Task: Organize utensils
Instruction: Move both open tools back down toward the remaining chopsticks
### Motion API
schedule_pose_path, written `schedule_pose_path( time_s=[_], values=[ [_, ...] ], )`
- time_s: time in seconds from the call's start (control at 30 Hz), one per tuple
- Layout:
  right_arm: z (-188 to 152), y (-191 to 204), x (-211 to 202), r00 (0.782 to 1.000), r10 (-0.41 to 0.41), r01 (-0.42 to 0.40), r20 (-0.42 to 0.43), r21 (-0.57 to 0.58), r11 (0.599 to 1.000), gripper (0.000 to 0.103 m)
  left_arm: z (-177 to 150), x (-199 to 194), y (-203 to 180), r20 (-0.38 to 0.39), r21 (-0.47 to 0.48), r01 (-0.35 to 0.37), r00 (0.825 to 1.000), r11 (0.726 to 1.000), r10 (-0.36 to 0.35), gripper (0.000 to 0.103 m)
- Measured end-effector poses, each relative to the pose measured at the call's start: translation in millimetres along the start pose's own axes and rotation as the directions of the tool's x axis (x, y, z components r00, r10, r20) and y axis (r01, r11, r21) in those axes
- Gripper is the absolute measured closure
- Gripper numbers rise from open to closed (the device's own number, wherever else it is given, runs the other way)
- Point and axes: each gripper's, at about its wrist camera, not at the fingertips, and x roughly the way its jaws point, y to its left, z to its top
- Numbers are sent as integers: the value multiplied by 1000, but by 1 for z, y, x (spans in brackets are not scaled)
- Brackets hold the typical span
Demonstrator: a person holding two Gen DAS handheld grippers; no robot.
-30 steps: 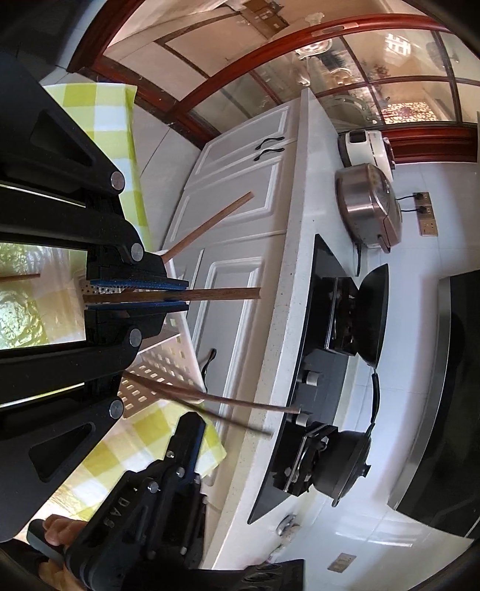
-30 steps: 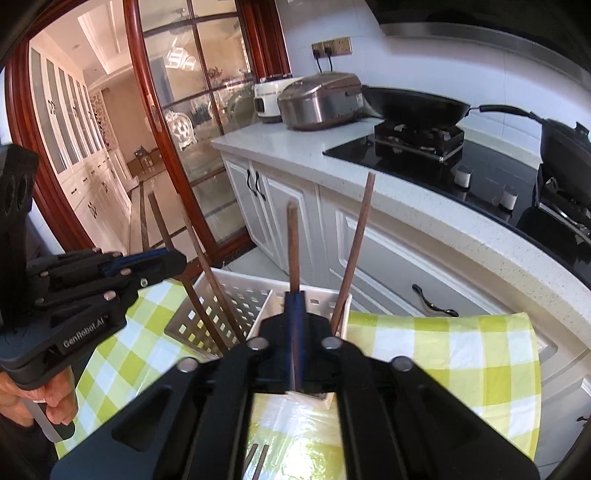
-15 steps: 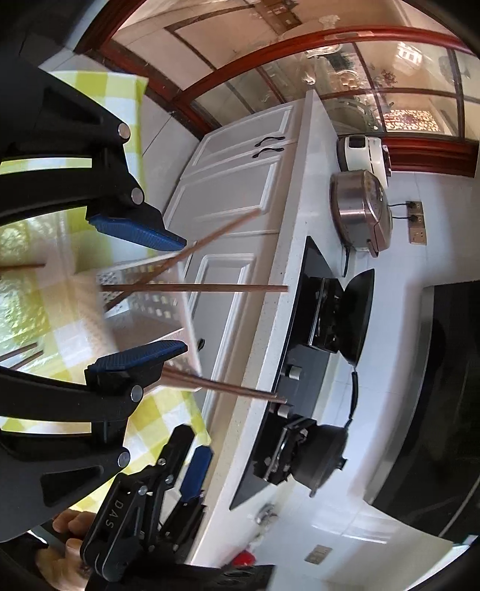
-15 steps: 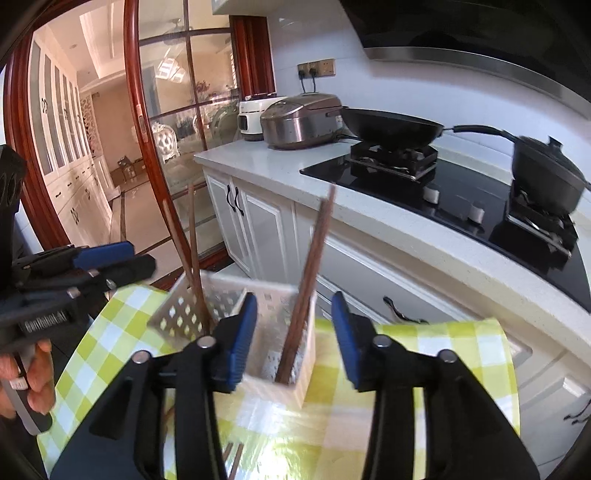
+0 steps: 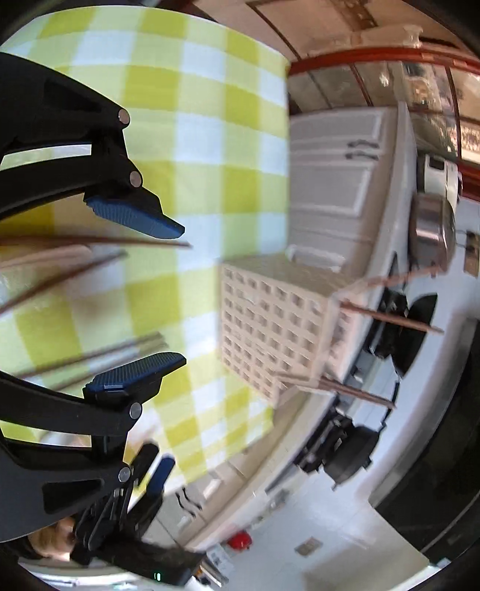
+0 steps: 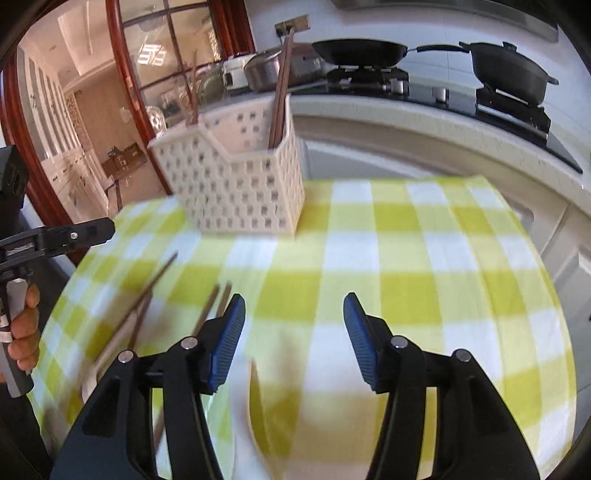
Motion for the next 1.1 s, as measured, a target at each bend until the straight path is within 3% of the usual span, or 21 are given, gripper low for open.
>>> schedule_pose_path(
  time_s=[0.1,0.2,0.4,0.43,0.5,0.57,0.77,0.93,1.1],
  values=[
    [-16,3,-5,1000,0,0,-14,-9,1000,46,-21,1,3,-26,-3,-22,999,1000,22,41],
    [-23,8,-6,1000,8,-9,-29,-16,1000,46,-33,-1,4,-32,4,-64,997,998,64,30],
    [-23,23,-8,999,18,-19,-32,-41,999,46,-41,-16,16,0,-18,-63,998,998,63,29],
    [-24,26,-9,999,23,-25,-34,-46,999,46,-41,-17,19,-7,-9,-88,996,996,88,30],
    [-24,31,-9,999,24,-27,-39,-64,998,46,-43,-16,22,-10,23,-157,987,987,158,35],
    [-26,38,-9,999,27,-30,-41,-84,996,46,-46,-15,25,-25,35,-153,988,988,154,53],
    [-29,56,-2,996,51,-59,-72,-108,992,55,-52,1,24,-65,90,-154,985,984,160,70],
    [-31,69,11,992,62,-74,-107,-119,990,67,-46,19,19,-80,134,-166,981,977,178,75],
    [-33,76,21,988,68,-85,-139,-125,988,72,-43,42,17,-118,180,-183,971,967,206,78]
  ],
)
